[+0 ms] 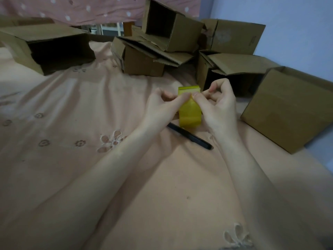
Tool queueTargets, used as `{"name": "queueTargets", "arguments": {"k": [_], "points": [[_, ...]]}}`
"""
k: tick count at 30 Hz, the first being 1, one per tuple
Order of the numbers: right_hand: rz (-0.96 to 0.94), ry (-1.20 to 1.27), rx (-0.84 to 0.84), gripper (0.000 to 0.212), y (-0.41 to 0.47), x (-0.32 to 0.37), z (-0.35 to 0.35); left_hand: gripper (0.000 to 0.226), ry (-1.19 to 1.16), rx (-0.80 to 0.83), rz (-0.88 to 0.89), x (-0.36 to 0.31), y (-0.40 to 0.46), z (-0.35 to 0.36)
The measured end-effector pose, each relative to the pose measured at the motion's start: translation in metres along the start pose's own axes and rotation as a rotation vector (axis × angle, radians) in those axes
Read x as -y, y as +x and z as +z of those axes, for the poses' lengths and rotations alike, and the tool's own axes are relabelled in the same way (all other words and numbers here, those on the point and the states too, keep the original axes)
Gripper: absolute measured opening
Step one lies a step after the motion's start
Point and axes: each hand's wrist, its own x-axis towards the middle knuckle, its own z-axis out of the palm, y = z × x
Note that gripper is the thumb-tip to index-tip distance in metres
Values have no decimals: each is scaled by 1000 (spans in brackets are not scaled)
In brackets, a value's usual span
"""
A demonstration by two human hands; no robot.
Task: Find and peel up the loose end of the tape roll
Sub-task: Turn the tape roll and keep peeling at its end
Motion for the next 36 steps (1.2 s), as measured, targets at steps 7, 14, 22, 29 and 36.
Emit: {"name": "queueTargets", "arguments": {"k": [7, 14, 22, 29, 36], "points": [[-8, 17, 33, 29, 0, -2, 1, 16, -69, 136, -71, -1, -2, -1], [-41, -34, 9, 21, -1, -4, 2, 24, -9, 186, 32, -1, -3, -1], [-41, -18, 49, 24, -2, -3, 1, 32, 32, 150, 104, 1, -5, -2], [21, 20, 33, 19, -1, -2, 0, 31, -11, 170, 70, -1, -6, 1], [81, 60, -39, 15, 1, 0, -3, 36, 50, 235, 11, -3, -4, -3]]}}
